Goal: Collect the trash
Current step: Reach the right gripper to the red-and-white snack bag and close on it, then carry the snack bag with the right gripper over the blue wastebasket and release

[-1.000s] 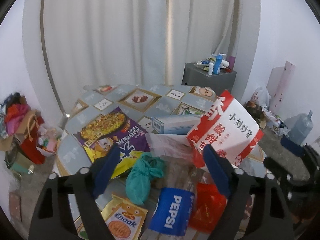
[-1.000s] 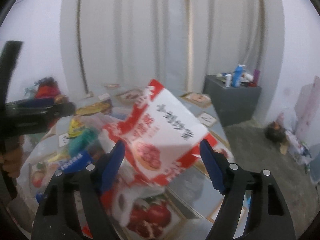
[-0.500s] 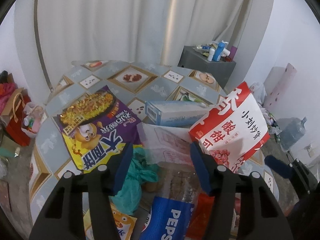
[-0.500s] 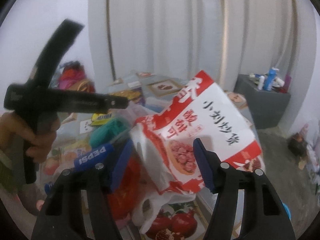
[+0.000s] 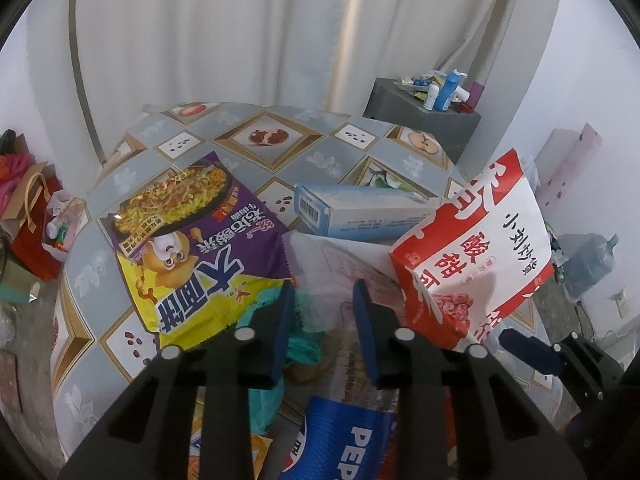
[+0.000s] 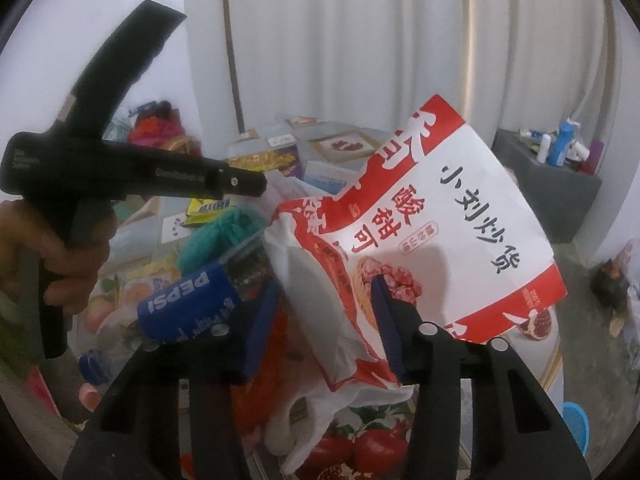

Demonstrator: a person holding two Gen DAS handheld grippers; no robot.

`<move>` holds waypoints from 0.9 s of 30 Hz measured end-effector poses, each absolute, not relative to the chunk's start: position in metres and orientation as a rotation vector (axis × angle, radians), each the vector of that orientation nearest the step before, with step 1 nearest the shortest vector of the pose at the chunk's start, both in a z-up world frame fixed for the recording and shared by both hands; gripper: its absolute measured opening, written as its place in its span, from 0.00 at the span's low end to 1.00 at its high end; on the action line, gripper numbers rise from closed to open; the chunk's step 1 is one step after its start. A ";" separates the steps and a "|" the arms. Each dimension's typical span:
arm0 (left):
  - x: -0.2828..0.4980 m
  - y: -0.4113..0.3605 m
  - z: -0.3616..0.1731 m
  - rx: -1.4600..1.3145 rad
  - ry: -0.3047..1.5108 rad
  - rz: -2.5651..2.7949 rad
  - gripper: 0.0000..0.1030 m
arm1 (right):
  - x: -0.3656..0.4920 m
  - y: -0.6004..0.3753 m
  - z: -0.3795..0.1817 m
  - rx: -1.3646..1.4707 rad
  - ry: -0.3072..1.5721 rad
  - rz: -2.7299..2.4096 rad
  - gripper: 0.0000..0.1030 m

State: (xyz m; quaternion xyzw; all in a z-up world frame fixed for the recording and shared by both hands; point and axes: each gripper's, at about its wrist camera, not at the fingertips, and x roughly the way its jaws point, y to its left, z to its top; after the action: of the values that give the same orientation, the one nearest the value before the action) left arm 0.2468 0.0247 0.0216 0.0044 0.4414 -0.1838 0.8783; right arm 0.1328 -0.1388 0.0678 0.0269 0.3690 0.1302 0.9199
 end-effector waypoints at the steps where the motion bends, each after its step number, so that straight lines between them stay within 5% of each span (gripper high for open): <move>1: 0.247 0.025 0.021 0.010 0.919 -0.381 0.24 | 0.133 -0.139 0.067 0.058 0.760 0.271 0.40; 11: 0.246 0.025 0.022 0.017 0.904 -0.381 0.07 | 0.134 -0.135 0.066 0.048 0.763 0.276 0.31; 27: 0.244 0.025 0.026 0.016 0.857 -0.381 0.03 | 0.135 -0.134 0.066 0.038 0.754 0.270 0.24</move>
State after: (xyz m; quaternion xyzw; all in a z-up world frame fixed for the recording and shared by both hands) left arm 0.2441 0.0252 0.0257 0.0079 0.4129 -0.1838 0.8920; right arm 0.1349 -0.1337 0.0656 0.0186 0.3670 0.1312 0.9207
